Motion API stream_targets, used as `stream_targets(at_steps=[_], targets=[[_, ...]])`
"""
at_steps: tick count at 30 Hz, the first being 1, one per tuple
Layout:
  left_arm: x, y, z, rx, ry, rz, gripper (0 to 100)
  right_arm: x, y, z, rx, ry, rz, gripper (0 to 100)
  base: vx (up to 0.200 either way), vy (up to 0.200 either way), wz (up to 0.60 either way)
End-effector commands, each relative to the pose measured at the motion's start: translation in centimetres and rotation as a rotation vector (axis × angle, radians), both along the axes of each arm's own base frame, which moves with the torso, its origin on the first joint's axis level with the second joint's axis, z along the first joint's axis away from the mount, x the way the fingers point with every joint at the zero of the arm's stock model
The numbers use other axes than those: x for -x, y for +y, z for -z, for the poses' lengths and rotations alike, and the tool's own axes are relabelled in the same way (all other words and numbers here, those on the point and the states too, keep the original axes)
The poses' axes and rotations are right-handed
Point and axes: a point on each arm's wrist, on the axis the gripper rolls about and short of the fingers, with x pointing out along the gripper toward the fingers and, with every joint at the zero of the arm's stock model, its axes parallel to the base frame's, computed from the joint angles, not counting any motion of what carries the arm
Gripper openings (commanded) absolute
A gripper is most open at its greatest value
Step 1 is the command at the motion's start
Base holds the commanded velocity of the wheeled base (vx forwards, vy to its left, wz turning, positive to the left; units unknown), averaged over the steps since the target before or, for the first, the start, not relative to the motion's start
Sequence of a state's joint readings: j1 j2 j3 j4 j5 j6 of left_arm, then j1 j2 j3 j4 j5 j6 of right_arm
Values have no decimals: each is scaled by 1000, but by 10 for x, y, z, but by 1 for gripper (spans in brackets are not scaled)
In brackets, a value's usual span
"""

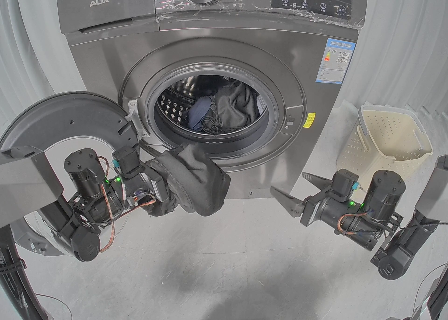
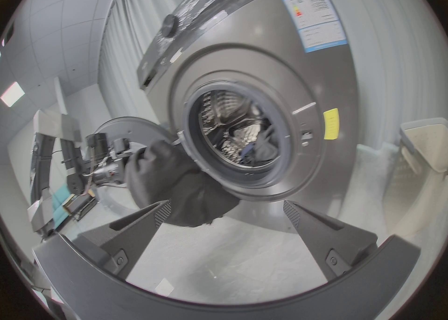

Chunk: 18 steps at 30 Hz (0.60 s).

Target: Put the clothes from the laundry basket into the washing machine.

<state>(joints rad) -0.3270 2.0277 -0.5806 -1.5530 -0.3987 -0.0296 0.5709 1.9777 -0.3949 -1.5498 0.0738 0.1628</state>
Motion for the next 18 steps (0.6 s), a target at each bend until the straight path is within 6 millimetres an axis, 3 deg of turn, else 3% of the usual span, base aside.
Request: stream_targets(at_steps=[1,7,18], targets=[[3,3,-2,3,-1,-5,0,-8,-16,-2,0,-5,85,100,0,0,0],[3,2,-1,0,-2,-3,0,-7,-12,-3,-1,-13,146,100,0,0,0],[3,-5,5,-12,12,14,0,-2,-1,-1,-5,-5,108,100,200,0,0]])
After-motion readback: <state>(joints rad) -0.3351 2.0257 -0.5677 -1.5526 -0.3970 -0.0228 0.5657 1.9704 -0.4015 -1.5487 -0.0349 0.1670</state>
